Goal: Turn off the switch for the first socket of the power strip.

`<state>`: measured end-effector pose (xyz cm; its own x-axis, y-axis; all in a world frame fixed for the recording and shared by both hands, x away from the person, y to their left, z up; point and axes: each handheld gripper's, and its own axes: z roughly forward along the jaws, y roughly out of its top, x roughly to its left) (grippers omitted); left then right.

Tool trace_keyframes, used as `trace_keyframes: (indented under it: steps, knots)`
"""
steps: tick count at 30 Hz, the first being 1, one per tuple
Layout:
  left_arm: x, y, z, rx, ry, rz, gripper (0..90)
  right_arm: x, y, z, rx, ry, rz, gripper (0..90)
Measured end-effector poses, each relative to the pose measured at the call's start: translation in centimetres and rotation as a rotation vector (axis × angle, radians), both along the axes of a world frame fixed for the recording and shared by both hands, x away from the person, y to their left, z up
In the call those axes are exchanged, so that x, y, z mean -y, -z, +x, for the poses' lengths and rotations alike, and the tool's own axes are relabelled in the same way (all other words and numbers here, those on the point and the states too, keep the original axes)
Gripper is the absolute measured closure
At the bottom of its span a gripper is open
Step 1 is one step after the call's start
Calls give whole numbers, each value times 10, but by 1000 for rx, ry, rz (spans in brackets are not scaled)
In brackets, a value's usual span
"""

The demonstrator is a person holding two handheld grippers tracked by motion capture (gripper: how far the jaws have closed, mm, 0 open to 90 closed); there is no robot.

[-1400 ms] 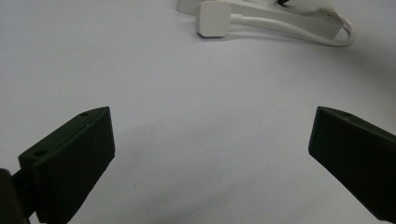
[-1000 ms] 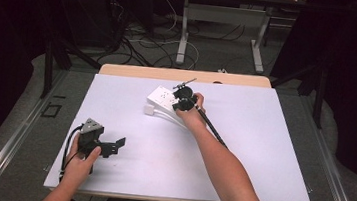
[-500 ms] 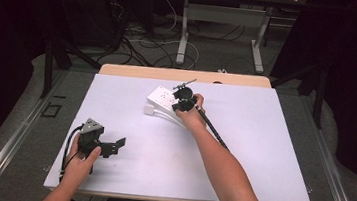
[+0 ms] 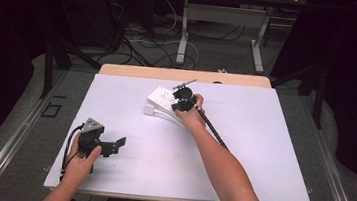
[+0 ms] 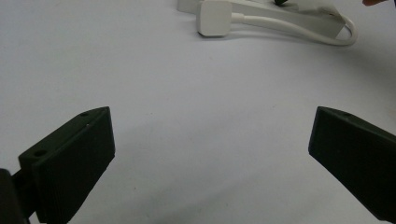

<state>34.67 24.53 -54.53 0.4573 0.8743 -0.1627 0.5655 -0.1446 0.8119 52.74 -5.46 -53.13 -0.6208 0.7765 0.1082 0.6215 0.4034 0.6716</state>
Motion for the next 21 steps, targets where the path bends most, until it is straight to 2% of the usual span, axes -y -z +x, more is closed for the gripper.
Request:
trace_keyframes:
  steps: [12,16,19,21]
  knots:
    - [-1,0,0,-3,-3,0,4,-1,-1,0,1,-3,-3,888]
    - [0,1,0,3,-12,-3,4,-1,-2,-1,-19,0,-22,879]
    - [-1,1,-1,3,-12,-5,4,-2,-4,-2,-24,12,-15,869]
    - [-1,1,-1,6,-12,-7,4,-1,-3,-2,-3,-7,-15,850]
